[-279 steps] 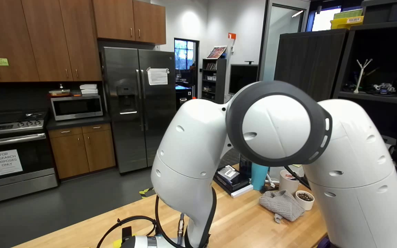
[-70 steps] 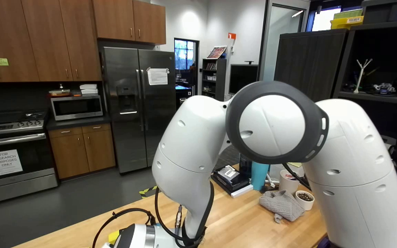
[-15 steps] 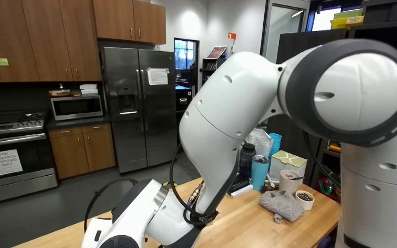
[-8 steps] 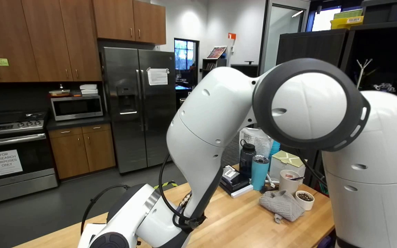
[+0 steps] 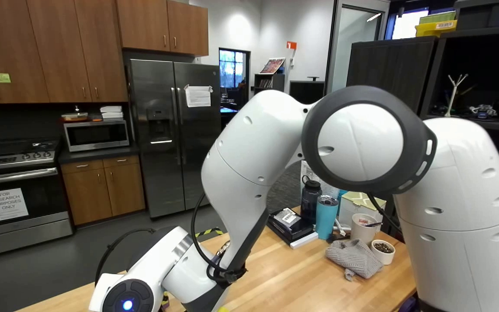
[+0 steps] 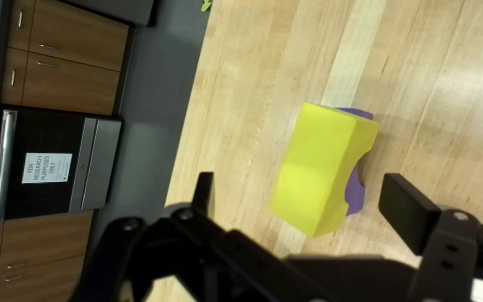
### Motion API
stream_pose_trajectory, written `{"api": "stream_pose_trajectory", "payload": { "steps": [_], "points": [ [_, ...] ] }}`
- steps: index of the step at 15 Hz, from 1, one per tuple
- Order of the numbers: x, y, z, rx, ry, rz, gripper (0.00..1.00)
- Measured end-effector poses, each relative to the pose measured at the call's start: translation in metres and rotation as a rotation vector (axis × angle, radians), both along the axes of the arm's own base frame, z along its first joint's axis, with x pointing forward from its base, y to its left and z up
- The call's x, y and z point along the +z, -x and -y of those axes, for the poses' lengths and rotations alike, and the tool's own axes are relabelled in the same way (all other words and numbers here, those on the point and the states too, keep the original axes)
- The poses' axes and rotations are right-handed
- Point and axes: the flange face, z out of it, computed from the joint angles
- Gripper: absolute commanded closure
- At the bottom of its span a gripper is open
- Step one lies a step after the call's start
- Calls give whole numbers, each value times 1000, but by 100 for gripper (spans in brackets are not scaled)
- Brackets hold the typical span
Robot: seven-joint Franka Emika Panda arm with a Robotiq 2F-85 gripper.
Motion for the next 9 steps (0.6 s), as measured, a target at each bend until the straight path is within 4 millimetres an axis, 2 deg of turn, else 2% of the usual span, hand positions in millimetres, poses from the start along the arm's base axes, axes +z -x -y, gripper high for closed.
{"api": "stream_pose_trajectory", "payload": {
  "steps": [1,2,4,9],
  "points": [
    [-2,-2,1,0,-8,-5,11],
    [-5,-4,3,-1,-14,-10,35],
    [-10,-7,6,-3,-26,-20,38],
    [-15,-14,14,-11,-41,-29,77]
  ]
}}
